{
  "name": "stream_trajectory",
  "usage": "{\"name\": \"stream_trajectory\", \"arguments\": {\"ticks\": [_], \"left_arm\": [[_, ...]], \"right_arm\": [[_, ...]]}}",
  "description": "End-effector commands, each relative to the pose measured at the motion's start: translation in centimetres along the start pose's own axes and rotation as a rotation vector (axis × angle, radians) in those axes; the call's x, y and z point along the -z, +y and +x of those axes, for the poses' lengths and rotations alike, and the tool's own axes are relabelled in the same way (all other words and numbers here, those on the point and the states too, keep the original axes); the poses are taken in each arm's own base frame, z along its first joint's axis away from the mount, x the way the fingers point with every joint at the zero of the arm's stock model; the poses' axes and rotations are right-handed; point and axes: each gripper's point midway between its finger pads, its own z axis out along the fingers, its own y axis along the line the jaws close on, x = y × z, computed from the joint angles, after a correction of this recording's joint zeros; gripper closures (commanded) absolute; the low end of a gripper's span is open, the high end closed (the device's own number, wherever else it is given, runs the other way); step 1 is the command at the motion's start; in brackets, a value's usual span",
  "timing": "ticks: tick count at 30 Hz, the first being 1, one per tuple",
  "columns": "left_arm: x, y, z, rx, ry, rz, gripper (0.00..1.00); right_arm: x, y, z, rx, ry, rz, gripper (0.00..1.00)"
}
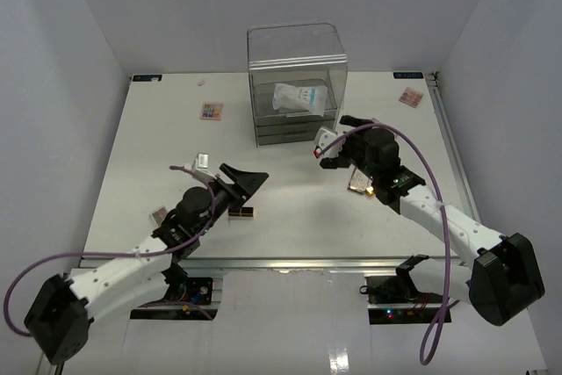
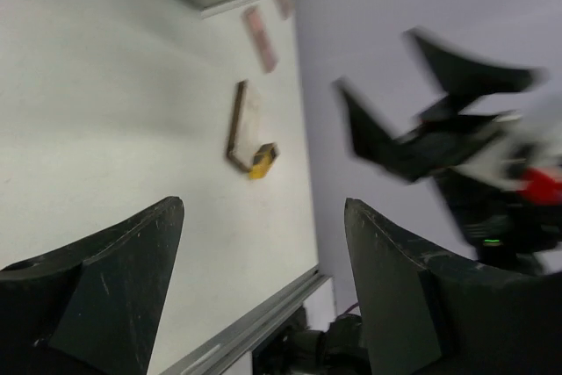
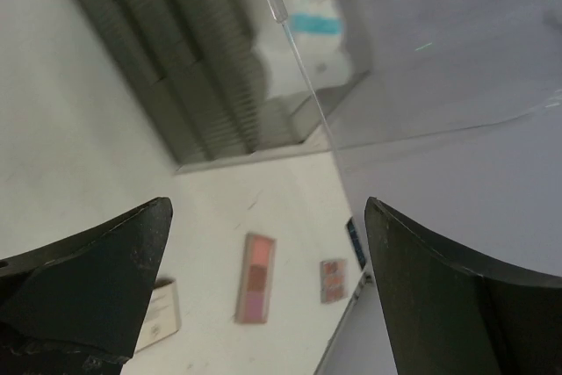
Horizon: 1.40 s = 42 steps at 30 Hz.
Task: Organize the makeup
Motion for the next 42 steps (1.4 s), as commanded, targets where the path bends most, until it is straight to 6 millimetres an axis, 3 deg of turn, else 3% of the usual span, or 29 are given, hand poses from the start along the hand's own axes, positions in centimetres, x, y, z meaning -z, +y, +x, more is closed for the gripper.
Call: {"name": "stream_trajectory", "arguments": {"ticks": [1, 4, 9, 13, 16, 18, 20, 28, 33, 35, 42], "left_arm": [[2.9, -3.6, -4.0, -0.314, -0.128, 0.095, 0.07], [2.9, -6.0, -4.8, -0.502, -0.108, 0.113, 0.02], [0.3, -6.2, -2.0, -0.653, 0.120, 0.087, 0.02], [-1.2, -6.1, 0.1, -0.571, 0.209, 0.168, 0.02], [-2.3, -5.2, 1.3, -0.461, 0.252, 0.219, 0.02], [-2.8, -6.0, 0.9, -0.398, 0.252, 0.282, 0.02], [-4.4, -5.0, 1.2, -0.319, 0.280, 0.299, 0.05], [-10.6, -0.9, 1.2, -0.143, 0.229, 0.263, 0.16], [-13.8, -0.7, -0.1, -0.006, 0.125, 0.315, 0.27], [-15.3, 0.4, -0.2, 0.050, 0.100, 0.302, 0.30], [-18.8, 1.1, -1.8, 0.103, -0.006, 0.281, 0.34]], "right_arm": [[2.2, 6.1, 1.9, -0.045, -0.003, -0.197, 0.02], [3.9, 8.6, 2.1, -0.124, -0.007, -0.331, 0.02], [5.3, 7.6, 1.3, -0.361, -0.078, -0.410, 0.02], [6.6, 6.3, 0.6, -0.628, -0.229, -0.515, 0.02], [7.6, 4.8, 2.6, -0.796, -0.278, -0.526, 0.02], [7.8, 4.7, 3.5, -0.859, -0.287, -0.539, 0.02], [8.2, 4.6, 4.7, -0.918, -0.280, -0.530, 0.02], [8.3, 3.9, 7.2, -0.887, -0.177, -0.427, 0.02], [8.3, 3.7, 8.8, -0.854, -0.098, -0.364, 0.02], [8.4, 3.5, 8.8, -0.838, -0.094, -0.351, 0.02], [8.9, 2.8, 8.7, -0.788, -0.082, -0.307, 0.05]]}}
